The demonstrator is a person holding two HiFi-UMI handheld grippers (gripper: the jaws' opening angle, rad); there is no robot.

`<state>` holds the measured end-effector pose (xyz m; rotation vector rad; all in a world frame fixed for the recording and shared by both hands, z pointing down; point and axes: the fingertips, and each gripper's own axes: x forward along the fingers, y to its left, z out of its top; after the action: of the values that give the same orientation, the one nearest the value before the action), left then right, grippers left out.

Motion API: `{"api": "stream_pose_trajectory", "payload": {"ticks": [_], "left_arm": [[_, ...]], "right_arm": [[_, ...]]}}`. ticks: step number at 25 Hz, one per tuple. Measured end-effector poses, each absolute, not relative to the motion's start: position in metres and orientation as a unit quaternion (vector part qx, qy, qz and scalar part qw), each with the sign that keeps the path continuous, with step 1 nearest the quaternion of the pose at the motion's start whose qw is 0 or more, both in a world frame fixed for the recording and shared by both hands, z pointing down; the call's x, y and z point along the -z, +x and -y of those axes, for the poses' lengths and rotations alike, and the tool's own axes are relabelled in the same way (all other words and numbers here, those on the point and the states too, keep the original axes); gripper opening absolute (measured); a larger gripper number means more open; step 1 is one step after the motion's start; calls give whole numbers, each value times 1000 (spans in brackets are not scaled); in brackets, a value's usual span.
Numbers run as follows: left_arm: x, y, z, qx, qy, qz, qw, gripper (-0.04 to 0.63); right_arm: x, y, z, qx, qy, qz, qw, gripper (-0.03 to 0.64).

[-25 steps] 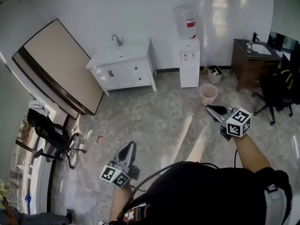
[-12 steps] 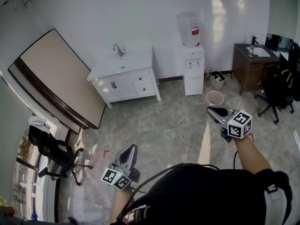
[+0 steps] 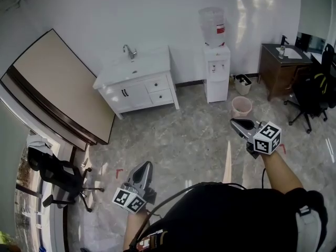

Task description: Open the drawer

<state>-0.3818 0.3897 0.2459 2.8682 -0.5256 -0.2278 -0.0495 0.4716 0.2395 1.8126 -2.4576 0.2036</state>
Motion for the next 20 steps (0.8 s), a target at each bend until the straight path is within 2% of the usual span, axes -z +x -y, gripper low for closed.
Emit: {"api": "stream_pose_trajectory", "payload": {"ticks": [8, 20], "left_arm": [[-257, -343, -347, 70, 972, 194, 113, 0], [-236, -220, -283, 95, 956, 260, 101, 0]], "right_arm": [[-245, -6, -416, -68, 580, 811, 37, -6], [-223, 111, -303, -49, 511, 857, 45, -6]]}}
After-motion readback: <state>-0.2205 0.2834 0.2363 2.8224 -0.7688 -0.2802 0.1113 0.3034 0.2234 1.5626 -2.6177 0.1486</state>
